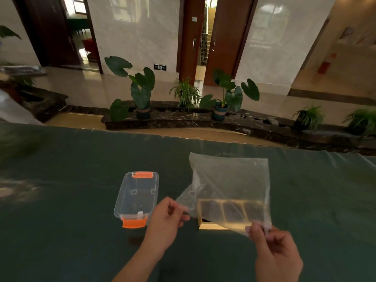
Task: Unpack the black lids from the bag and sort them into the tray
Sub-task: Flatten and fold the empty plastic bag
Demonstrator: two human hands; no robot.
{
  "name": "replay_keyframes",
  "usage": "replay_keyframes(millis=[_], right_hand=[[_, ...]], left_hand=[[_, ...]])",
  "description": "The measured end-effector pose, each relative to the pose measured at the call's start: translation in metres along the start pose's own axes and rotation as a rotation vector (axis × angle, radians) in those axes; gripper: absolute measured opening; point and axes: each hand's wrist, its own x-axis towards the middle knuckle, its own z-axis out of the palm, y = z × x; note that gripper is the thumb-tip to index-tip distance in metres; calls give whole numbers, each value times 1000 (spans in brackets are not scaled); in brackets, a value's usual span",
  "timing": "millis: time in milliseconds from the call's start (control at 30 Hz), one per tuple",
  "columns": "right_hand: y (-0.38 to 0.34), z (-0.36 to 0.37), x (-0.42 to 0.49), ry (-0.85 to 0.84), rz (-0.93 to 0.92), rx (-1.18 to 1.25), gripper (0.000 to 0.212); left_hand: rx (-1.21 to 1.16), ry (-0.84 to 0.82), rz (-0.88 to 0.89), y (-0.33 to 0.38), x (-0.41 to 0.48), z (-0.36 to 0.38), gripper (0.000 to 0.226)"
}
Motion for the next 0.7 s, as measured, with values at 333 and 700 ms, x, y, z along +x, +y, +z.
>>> replay_keyframes(millis=[333,700], right_hand=[[13,-22,0,-10,207,199,51],[14,-88,-7,-596,764,264,67]], left_hand=[[-971,-429,-460,-47,3,-45,77],[-270,-619,-619,-54,32,-16,43]])
